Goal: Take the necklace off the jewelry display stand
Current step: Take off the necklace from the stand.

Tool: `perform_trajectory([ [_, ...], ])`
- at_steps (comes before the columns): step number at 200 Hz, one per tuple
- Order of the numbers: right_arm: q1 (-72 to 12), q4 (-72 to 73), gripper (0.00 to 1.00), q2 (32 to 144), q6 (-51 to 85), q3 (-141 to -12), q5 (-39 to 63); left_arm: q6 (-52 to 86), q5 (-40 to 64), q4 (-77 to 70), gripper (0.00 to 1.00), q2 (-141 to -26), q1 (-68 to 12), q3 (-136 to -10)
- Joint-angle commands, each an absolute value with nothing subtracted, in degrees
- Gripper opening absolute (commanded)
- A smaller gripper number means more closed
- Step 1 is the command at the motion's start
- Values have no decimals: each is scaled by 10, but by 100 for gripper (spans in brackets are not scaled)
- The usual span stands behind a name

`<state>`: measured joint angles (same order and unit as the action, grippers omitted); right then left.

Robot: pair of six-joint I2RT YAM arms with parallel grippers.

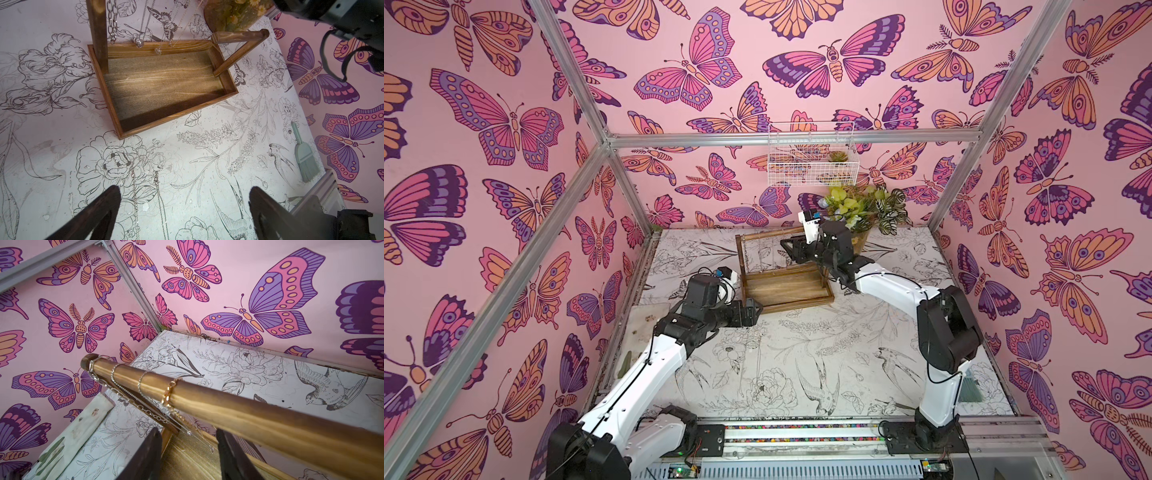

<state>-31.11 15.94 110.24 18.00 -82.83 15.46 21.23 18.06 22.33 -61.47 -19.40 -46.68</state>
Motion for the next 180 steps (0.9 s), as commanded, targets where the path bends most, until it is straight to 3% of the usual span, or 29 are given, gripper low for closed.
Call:
perform_trajectory([
  [1, -313, 179, 45, 1116, 183, -845, 151, 207, 190, 216, 99, -618, -187, -458],
  [78, -324, 183, 38, 1141, 181, -876, 147, 207, 192, 215, 99, -620, -182, -454],
  [133, -328, 177, 18, 1151, 179, -890, 141, 206, 193, 214, 99, -616, -179, -448],
  [180, -328, 177, 11, 1144, 176, -887, 131, 204, 195, 215, 99, -618, -177, -449],
])
